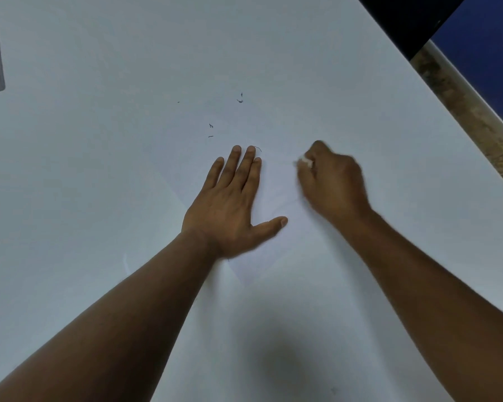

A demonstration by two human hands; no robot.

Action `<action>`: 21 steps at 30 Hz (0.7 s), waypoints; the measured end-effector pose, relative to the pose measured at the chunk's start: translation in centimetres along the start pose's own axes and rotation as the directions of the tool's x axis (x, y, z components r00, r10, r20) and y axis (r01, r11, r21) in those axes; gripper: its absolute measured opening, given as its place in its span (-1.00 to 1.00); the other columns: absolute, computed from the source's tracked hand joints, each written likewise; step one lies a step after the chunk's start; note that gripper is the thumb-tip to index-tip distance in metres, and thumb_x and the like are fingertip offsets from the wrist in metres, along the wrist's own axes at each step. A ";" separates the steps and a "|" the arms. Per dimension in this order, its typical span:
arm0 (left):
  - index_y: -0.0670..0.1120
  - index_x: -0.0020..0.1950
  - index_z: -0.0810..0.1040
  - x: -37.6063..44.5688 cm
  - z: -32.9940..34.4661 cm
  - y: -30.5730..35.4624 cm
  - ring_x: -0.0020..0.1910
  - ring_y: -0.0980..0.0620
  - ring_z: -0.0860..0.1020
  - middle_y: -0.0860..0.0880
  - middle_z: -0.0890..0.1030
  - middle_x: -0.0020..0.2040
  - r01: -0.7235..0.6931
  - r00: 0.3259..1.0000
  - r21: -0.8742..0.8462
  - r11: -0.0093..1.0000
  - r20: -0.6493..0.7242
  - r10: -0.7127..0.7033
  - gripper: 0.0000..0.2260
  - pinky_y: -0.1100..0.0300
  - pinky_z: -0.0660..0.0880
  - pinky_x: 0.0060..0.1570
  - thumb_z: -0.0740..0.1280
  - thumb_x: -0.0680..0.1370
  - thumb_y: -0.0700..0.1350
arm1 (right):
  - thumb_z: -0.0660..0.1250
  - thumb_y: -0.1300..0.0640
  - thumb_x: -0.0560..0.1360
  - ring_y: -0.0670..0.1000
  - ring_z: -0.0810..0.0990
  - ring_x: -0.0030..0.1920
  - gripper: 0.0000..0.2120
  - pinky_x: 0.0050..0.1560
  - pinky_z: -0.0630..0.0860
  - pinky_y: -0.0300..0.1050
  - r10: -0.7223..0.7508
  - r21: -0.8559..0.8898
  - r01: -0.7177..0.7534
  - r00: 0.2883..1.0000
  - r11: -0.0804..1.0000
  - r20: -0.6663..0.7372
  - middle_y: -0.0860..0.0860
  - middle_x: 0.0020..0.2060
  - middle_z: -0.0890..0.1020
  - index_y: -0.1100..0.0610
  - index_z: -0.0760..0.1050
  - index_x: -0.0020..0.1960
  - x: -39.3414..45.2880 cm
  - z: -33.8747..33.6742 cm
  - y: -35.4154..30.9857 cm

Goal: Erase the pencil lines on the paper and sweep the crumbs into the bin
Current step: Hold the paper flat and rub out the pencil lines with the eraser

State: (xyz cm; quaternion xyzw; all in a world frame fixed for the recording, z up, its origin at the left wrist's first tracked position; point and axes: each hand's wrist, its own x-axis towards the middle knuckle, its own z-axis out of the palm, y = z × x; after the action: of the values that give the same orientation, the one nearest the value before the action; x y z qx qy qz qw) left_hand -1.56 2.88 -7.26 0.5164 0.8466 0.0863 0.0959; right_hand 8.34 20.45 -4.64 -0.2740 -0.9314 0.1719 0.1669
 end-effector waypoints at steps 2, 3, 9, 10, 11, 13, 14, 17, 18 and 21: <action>-0.12 0.69 -0.22 -0.2 0.1 -0.1 0.65 -0.01 -0.32 -0.05 -0.23 0.69 -0.023 1.000 -0.032 0.999 -0.015 0.023 -0.10 0.01 -0.26 0.62 -0.03 0.57 0.44 | 0.29 0.11 0.56 0.07 0.52 -0.35 -0.86 -0.28 0.38 -0.12 0.088 0.096 -0.088 0.996 0.991 0.002 -0.19 -0.44 0.46 0.18 0.48 -0.11 0.7 -0.6 1.3; -0.11 0.69 -0.21 -0.2 0.1 -0.2 0.66 0.00 -0.28 -0.04 -0.19 0.70 -0.040 0.998 -0.068 0.997 -0.041 0.037 -0.14 0.03 -0.25 0.63 -0.02 0.59 0.39 | 0.31 0.10 0.55 0.03 0.49 -0.36 -0.85 -0.28 0.39 -0.12 0.097 0.138 -0.099 0.995 0.985 0.018 -0.18 -0.46 0.43 0.18 0.48 -0.11 0.6 -0.7 1.4; -0.18 0.67 0.11 -0.2 -0.2 -0.5 0.65 -0.08 0.11 -0.12 0.19 0.66 0.073 0.950 -0.441 0.894 -0.244 -0.198 -0.41 0.29 -0.10 0.58 0.04 0.62 -0.12 | 0.33 0.03 0.58 -0.15 0.45 -0.39 -0.86 -0.30 0.39 -0.18 -0.101 0.288 0.050 0.982 0.956 0.163 -0.22 -0.40 0.47 0.11 0.49 -0.02 -4.0 -0.3 -1.8; -0.16 0.66 0.15 -0.2 -0.3 -0.4 0.65 -0.07 0.12 -0.11 0.21 0.66 0.105 0.938 -0.457 0.883 -0.249 -0.241 -0.41 0.28 -0.08 0.58 0.05 0.59 -0.19 | 0.32 0.04 0.58 -0.19 0.42 -0.41 -0.87 -0.31 0.35 -0.21 -0.124 0.275 0.071 0.976 0.959 0.178 -0.27 -0.41 0.42 0.11 0.49 -0.01 -4.6 0.0 -2.2; -0.14 0.66 0.18 -0.2 -0.4 -0.5 0.66 -0.06 0.11 -0.09 0.21 0.66 0.131 0.932 -0.456 0.880 -0.246 -0.266 -0.40 0.23 -0.05 0.58 0.06 0.58 -0.24 | 0.31 0.04 0.59 -0.22 0.40 -0.41 -0.87 -0.31 0.32 -0.22 -0.130 0.255 0.080 0.974 0.964 0.187 -0.29 -0.42 0.38 0.11 0.49 0.00 -4.9 0.2 -2.3; -0.09 0.65 0.22 -0.1 -0.4 -0.4 0.67 -0.04 0.06 -0.06 0.21 0.66 0.171 0.931 -0.417 0.893 -0.227 -0.284 -0.43 0.15 0.00 0.58 0.10 0.61 -0.30 | 0.30 0.03 0.59 -0.18 0.38 -0.43 -0.87 -0.32 0.29 -0.21 -0.110 0.240 0.063 0.976 0.969 0.188 -0.23 -0.45 0.37 0.10 0.47 -0.02 -5.0 0.3 -2.0; -0.07 0.65 0.22 0.0 -0.5 -0.4 0.67 -0.04 0.04 -0.04 0.20 0.67 0.187 0.930 -0.407 0.894 -0.219 -0.295 -0.43 0.14 0.02 0.56 0.12 0.63 -0.31 | 0.30 0.03 0.60 -0.14 0.40 -0.43 -0.87 -0.33 0.30 -0.19 -0.095 0.256 0.045 0.978 0.966 0.188 -0.17 -0.46 0.40 0.09 0.46 -0.04 -4.9 0.2 -1.8; -0.09 0.63 0.27 0.2 -0.8 -1.1 0.66 -0.09 0.06 -0.06 0.25 0.65 0.210 0.915 -0.393 0.895 -0.244 -0.322 -0.48 0.06 0.09 0.54 0.15 0.65 -0.29 | 0.29 0.01 0.60 -0.05 0.44 -0.40 -0.85 -0.33 0.39 -0.14 -0.069 0.309 -0.001 0.975 0.951 0.213 -0.02 -0.42 0.48 0.08 0.45 -0.07 -4.7 0.0 -1.6; -0.13 0.61 0.30 0.1 -0.8 -1.6 0.65 -0.14 0.09 -0.10 0.30 0.62 0.210 0.910 -0.337 0.918 -0.274 -0.309 -0.50 -0.02 0.12 0.58 0.16 0.65 -0.26 | 0.29 0.01 0.60 -0.04 0.45 -0.39 -0.84 -0.32 0.41 -0.13 -0.065 0.312 -0.005 0.975 0.950 0.214 -0.01 -0.41 0.49 0.08 0.46 -0.07 -4.7 0.0 -1.7; -0.21 0.62 0.25 -0.2 -1.1 -3.5 0.64 -0.24 0.09 -0.18 0.29 0.62 0.321 0.901 -0.151 0.935 -0.254 -0.351 -0.51 -0.17 0.06 0.60 0.13 0.70 -0.08 | 0.30 0.01 0.60 -0.03 0.45 -0.40 -0.84 -0.31 0.43 -0.10 -0.057 0.316 -0.011 0.977 0.949 0.206 -0.02 -0.41 0.49 0.08 0.46 -0.08 -4.7 0.3 -1.8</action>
State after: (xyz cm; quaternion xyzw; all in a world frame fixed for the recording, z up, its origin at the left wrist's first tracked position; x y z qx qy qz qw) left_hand -4.72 1.06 -7.04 0.3395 0.9222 0.1843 0.0173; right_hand 11.20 16.31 -5.17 -0.2131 -0.9076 0.3447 0.1100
